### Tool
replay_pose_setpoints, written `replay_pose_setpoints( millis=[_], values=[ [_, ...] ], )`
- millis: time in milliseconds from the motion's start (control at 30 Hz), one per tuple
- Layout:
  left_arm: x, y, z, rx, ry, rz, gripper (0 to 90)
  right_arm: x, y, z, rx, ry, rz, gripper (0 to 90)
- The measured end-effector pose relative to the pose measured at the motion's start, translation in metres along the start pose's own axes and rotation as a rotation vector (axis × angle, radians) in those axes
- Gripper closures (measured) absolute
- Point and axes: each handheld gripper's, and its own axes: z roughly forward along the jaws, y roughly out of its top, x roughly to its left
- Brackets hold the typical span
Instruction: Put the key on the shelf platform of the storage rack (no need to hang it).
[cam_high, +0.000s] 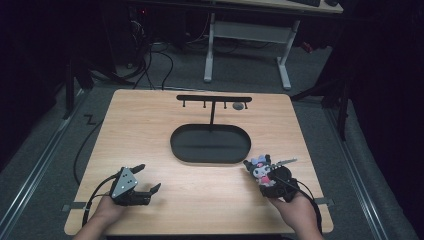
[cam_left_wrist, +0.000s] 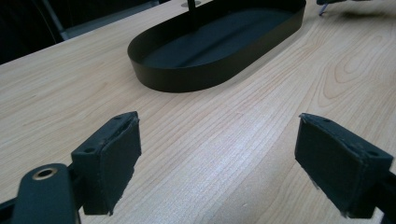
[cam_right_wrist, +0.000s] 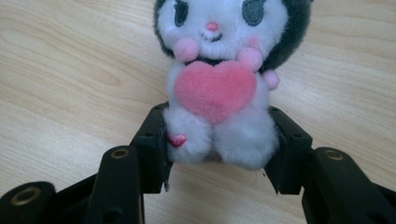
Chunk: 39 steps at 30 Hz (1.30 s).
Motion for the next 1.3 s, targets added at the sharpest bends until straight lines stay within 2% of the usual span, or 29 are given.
replay_pose_setpoints(
  millis=[767,1300],
  values=[
    [0.0,0.0,0.0,-0.003,-0.001,-0.006,15.4,0.003,0.026,-0.019,-0.073,0.02,0.004,49.1],
    [0.001,0.0,0.0,-0.006,0.001,-0.011,15.4,0.012,0.051,-0.015,-0.097,0.035,-0.008,49.1]
  ],
)
